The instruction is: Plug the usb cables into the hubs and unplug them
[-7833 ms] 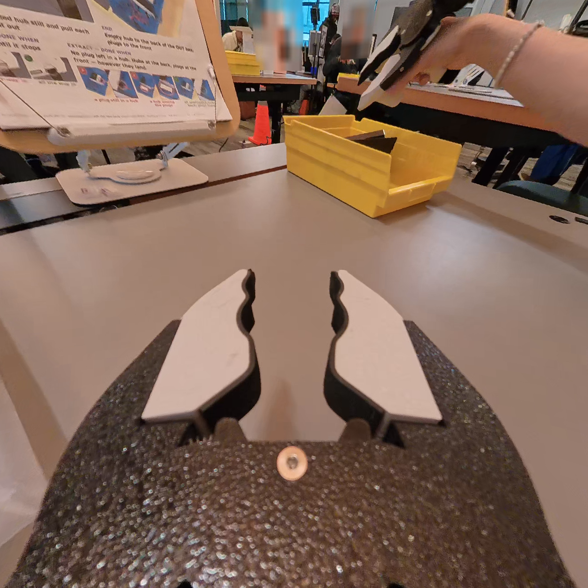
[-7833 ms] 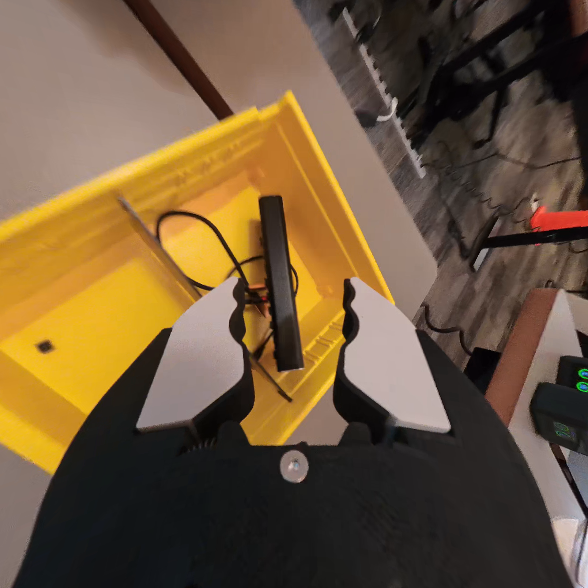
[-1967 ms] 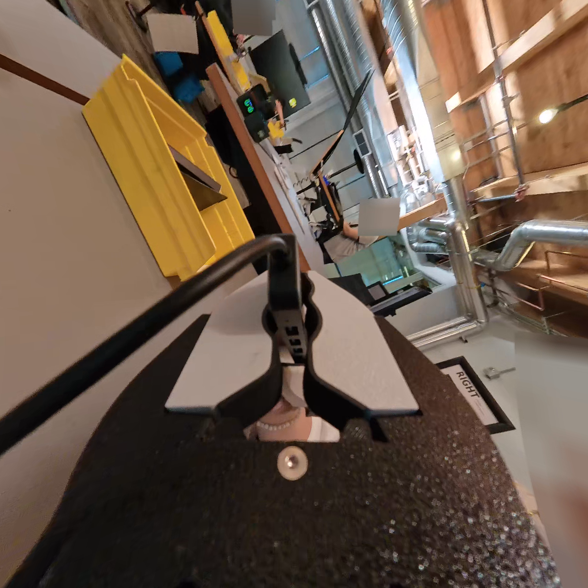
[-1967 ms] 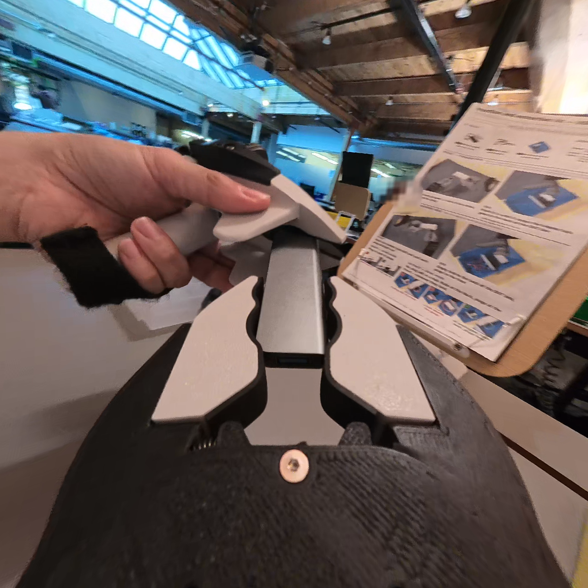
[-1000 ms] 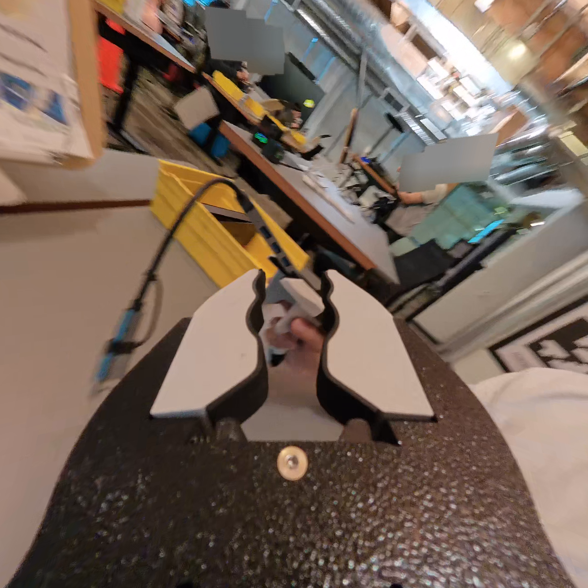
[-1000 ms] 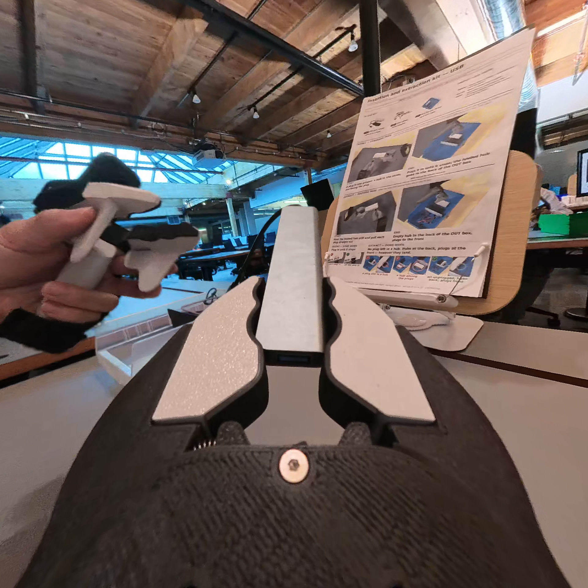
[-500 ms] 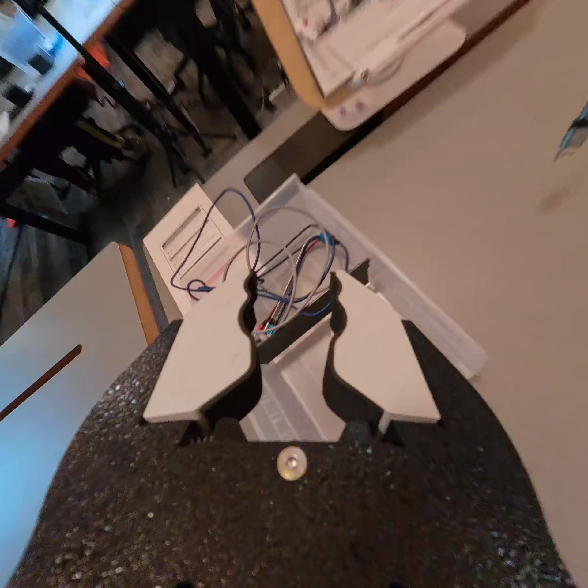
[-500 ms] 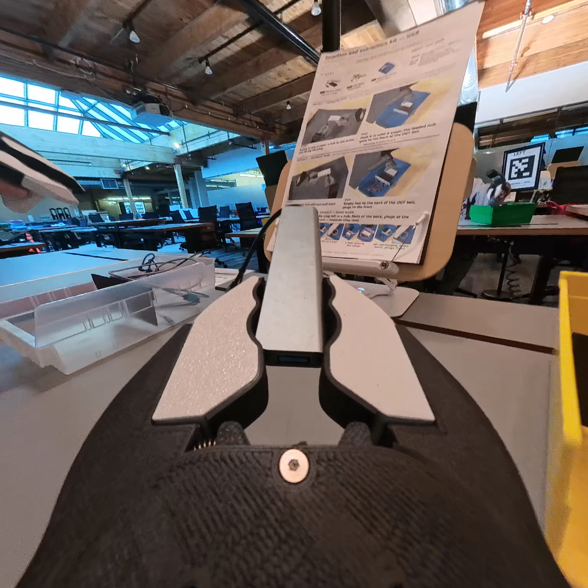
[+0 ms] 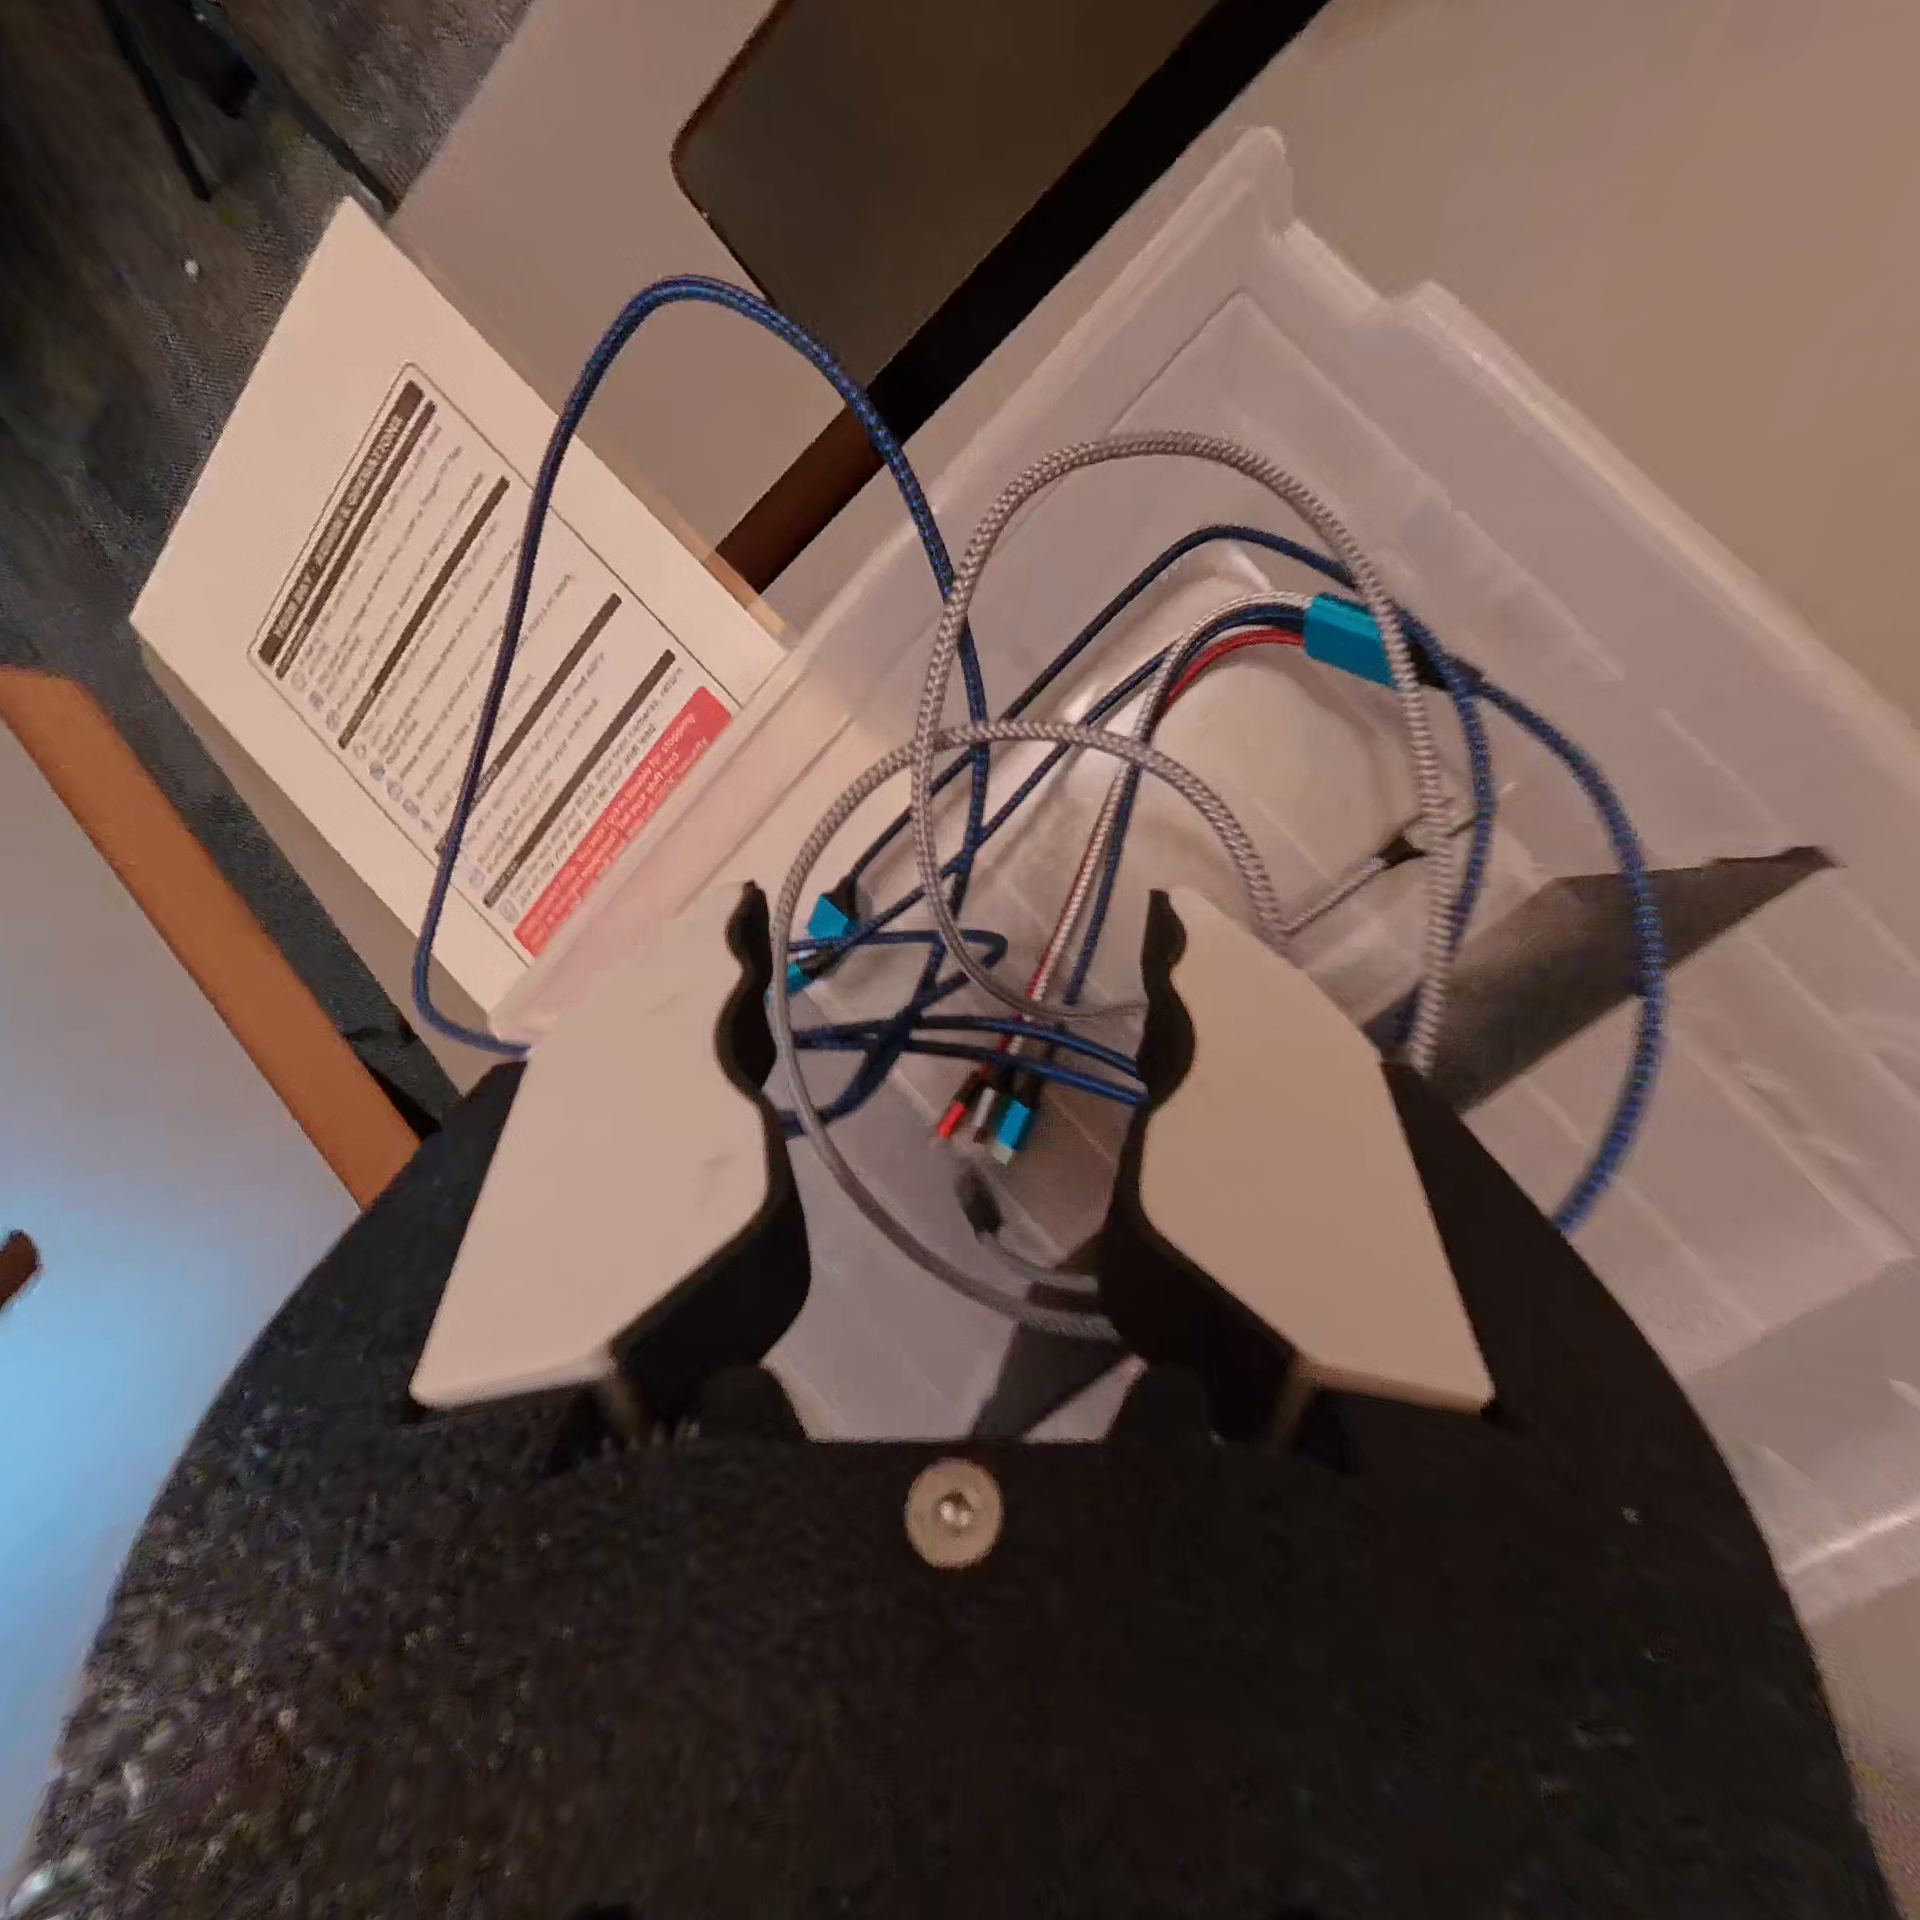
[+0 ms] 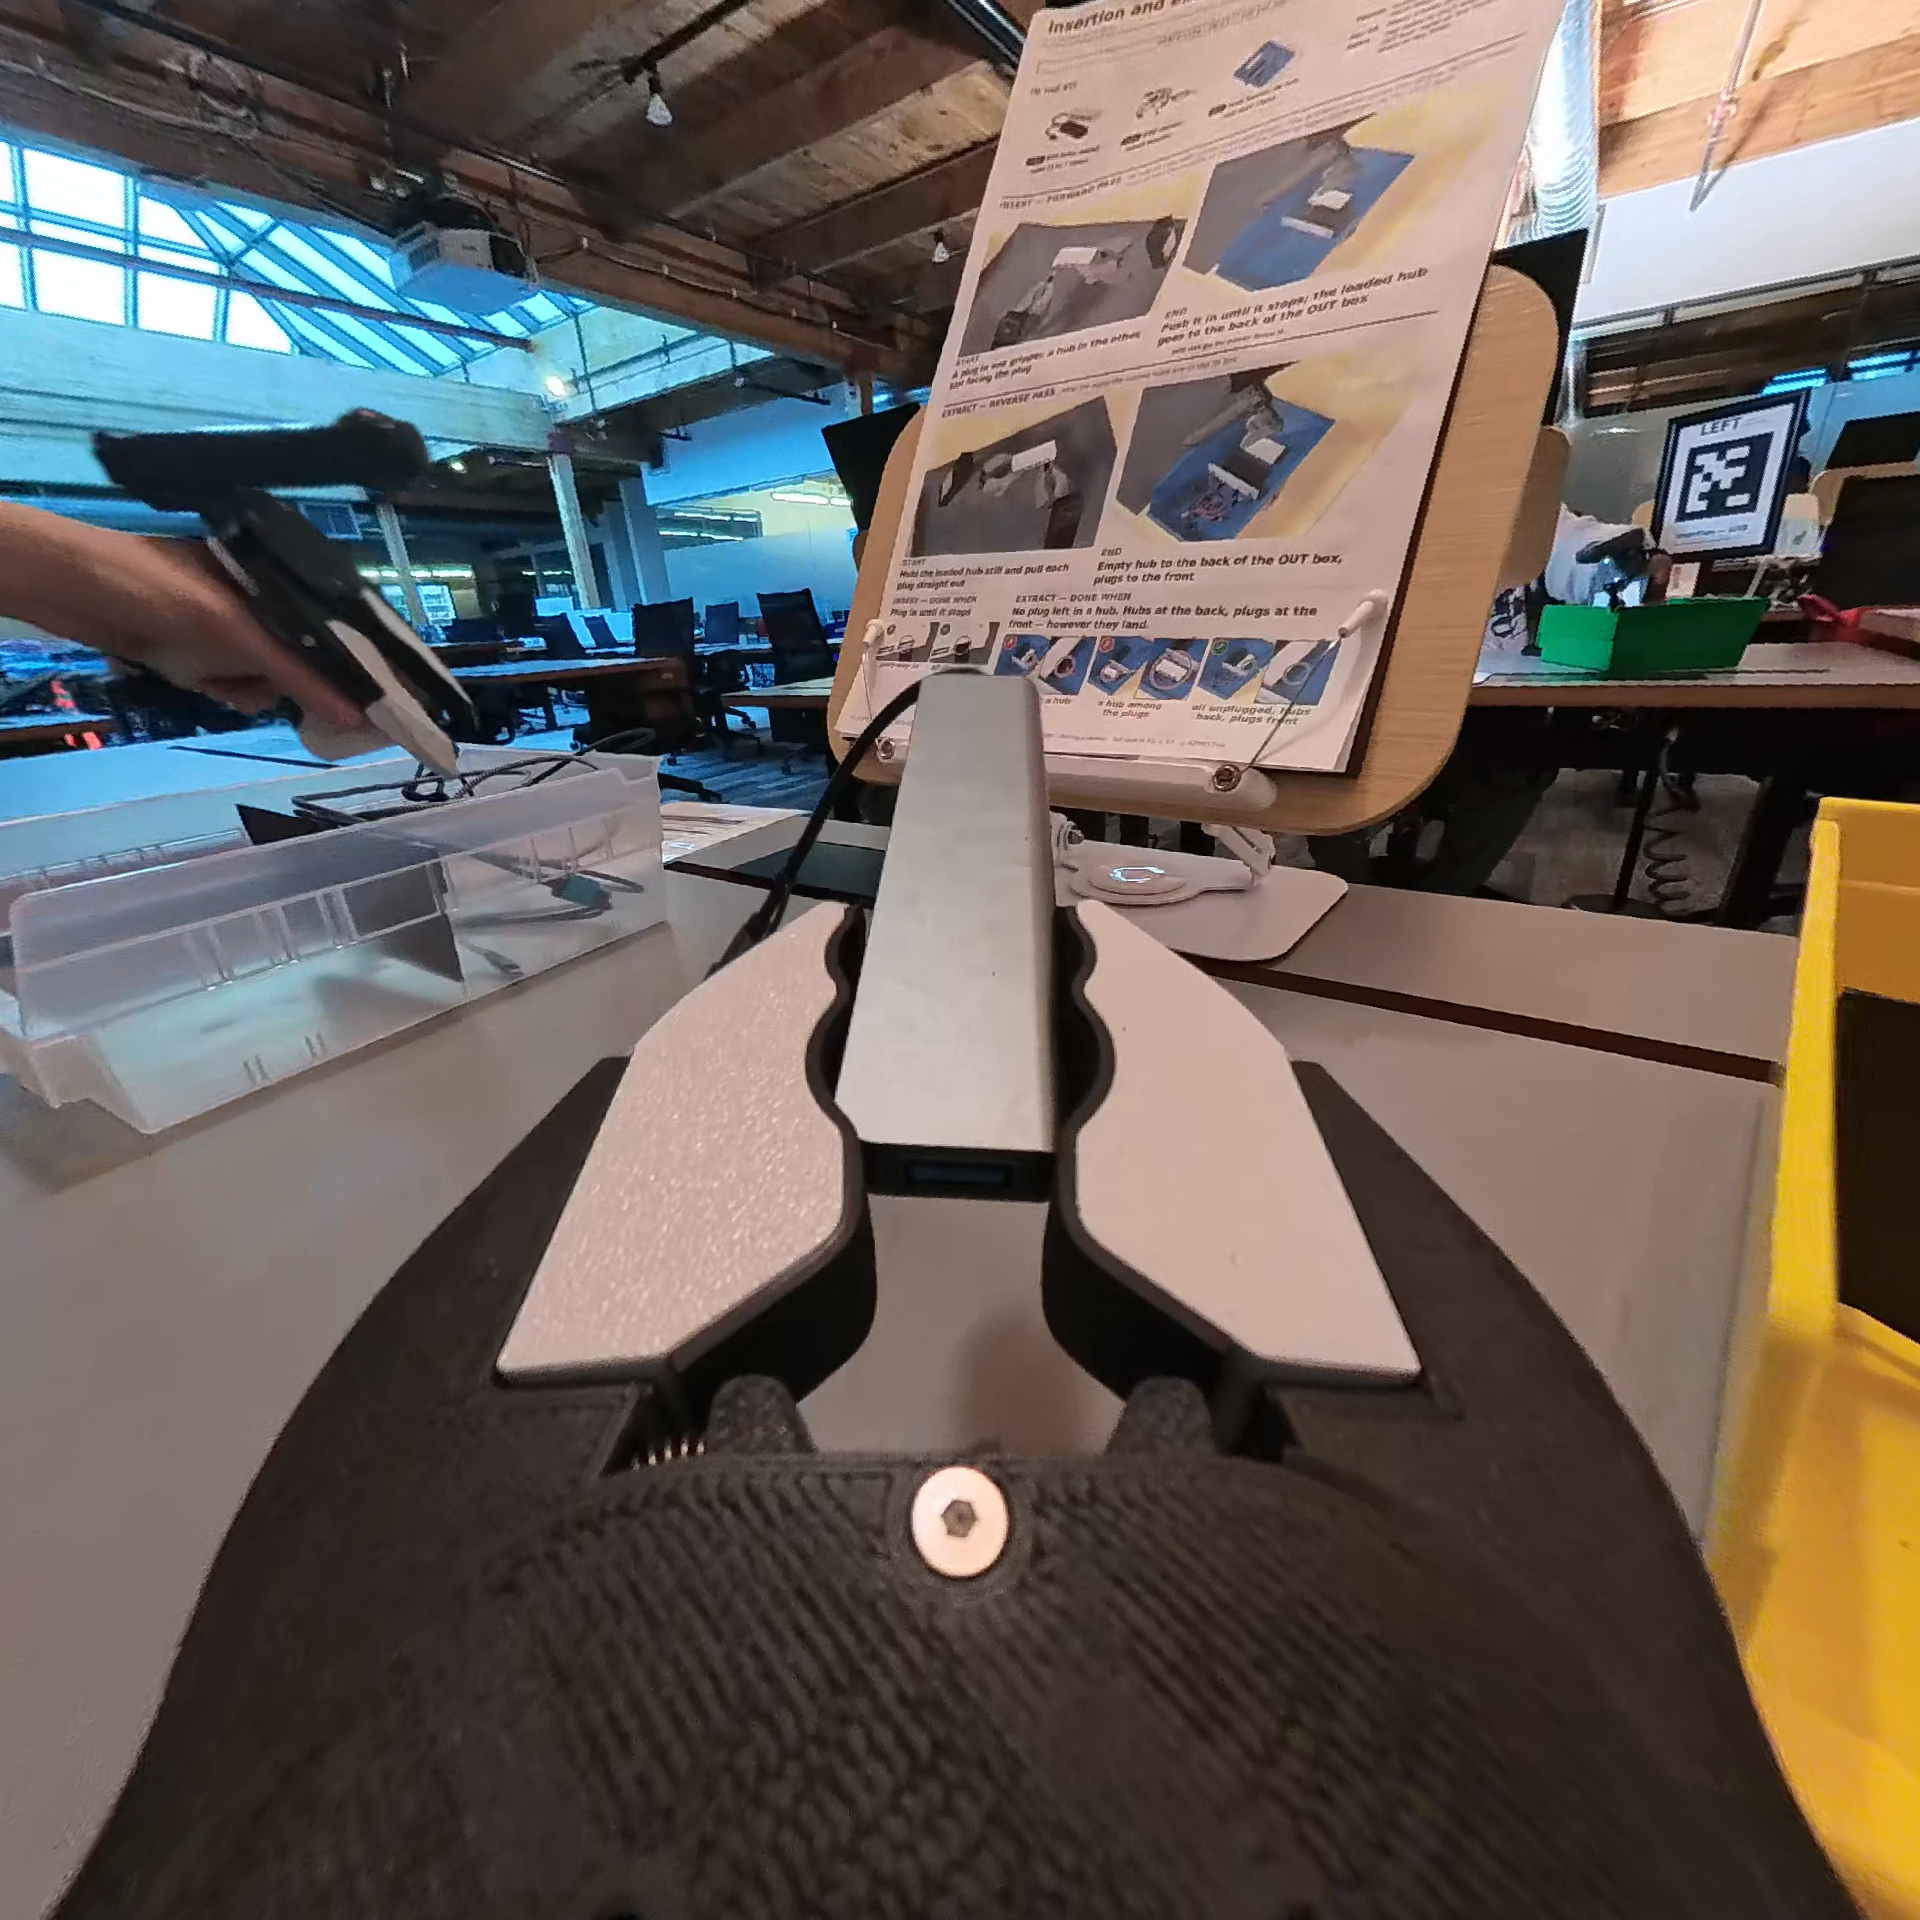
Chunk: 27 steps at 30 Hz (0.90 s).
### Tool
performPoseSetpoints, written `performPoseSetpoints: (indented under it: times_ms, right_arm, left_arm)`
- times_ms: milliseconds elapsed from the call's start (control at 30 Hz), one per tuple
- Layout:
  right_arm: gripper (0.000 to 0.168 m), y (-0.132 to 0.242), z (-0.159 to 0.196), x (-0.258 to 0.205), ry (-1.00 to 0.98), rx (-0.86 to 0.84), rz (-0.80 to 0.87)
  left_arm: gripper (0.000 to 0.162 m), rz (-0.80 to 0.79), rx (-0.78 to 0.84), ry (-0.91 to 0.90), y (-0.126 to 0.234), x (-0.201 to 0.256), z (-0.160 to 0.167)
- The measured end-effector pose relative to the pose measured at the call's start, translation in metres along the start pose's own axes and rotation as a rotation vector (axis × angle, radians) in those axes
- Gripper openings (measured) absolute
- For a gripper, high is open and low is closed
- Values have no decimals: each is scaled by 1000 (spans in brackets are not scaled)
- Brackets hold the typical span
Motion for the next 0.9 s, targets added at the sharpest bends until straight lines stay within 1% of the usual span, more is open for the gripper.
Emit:
performPoseSetpoints:
  times_ms: [67, 100, 167, 267, 333, 467, 600, 700, 800, 900]
  right_arm:
    - [35, -1, 1, -2, 14, -8, -7]
    - [35, -1, 2, -4, 22, -14, -15]
    - [35, -2, 3, -6, 39, -22, -23]
    - [36, -3, 4, -9, 51, -31, -36]
    - [35, -3, 4, -8, 48, -34, -35]
    - [35, -3, 4, -7, 36, -33, -35]
    - [35, -3, 5, -8, 39, -39, -42]
    - [35, -4, 6, -11, 54, -46, -50]
    - [35, -4, 6, -12, 59, -49, -53]
    - [35, -3, 6, -10, 47, -46, -50]
  left_arm:
    - [68, -20, -60, -75, -13, -7, 0]
    - [62, -28, -85, -110, -19, -10, 0]
    - [45, -16, -94, -152, -27, -9, -3]
    - [9, -4, -58, -166, -32, -8, -11]
    - [3, -8, -30, -173, -30, -7, -14]
    - [3, -90, 2, -216, -17, -11, -19]
    - [3, -145, 55, -227, 11, -14, -28]
    - [3, -195, 141, -227, 43, -18, -42]
    - [3, -219, 265, -209, 90, -18, -62]
    - [3, -280, 367, -181, 148, -24, -80]
Point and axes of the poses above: each gripper's, where its closed fingertips meet, y back along the fingers, z out of its underside, x = y × z across the jaws, the point moved 2 cm from there along y, back along the fingers, and after that the axes turned 2 degrees about -y, right-handed, at the moved point
